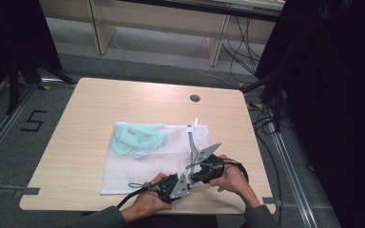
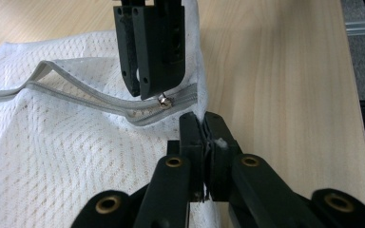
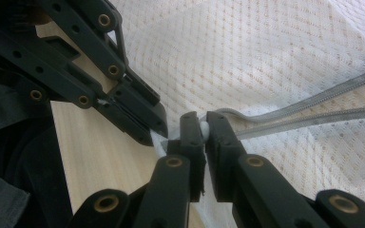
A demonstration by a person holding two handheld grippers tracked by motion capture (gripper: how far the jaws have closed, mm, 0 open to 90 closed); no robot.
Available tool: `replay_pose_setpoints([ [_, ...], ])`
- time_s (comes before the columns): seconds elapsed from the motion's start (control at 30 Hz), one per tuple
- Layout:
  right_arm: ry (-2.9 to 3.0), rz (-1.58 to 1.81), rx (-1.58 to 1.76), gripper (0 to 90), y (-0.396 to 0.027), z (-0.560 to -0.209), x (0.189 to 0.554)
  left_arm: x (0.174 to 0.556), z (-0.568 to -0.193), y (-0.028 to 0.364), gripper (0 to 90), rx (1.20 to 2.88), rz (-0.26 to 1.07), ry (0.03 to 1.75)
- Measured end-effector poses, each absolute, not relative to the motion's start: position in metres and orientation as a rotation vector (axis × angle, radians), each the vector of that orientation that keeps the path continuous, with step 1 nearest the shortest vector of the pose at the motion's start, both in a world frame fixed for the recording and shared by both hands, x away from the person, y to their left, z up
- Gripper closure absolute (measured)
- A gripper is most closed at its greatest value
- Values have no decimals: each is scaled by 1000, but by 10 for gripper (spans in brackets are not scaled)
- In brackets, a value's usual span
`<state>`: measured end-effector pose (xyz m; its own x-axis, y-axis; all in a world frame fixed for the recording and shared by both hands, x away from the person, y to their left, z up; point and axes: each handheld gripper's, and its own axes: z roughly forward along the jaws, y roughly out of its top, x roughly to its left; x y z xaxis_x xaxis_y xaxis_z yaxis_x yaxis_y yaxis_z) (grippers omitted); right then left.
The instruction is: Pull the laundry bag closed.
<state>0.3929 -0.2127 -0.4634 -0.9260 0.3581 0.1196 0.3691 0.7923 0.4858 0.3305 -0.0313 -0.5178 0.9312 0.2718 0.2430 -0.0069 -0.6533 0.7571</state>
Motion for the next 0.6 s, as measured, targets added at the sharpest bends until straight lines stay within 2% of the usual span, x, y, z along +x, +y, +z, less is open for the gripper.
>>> replay_pose_setpoints([
  [0.13,-2959,-803,-586,867,-213,-466,394,331,-518,-31,879,2268,404,150],
  [0.23,-2980,-790,-591,867,-213,-468,397,329,-517,-32,880,2262,436,135],
  [0.53,-2991,-790,-577,867,-214,-470,401,330,-517,-31,880,2257,370,196],
  [0.6,-2979,-777,-593,867,-214,-471,402,331,-515,-30,880,2266,398,170],
])
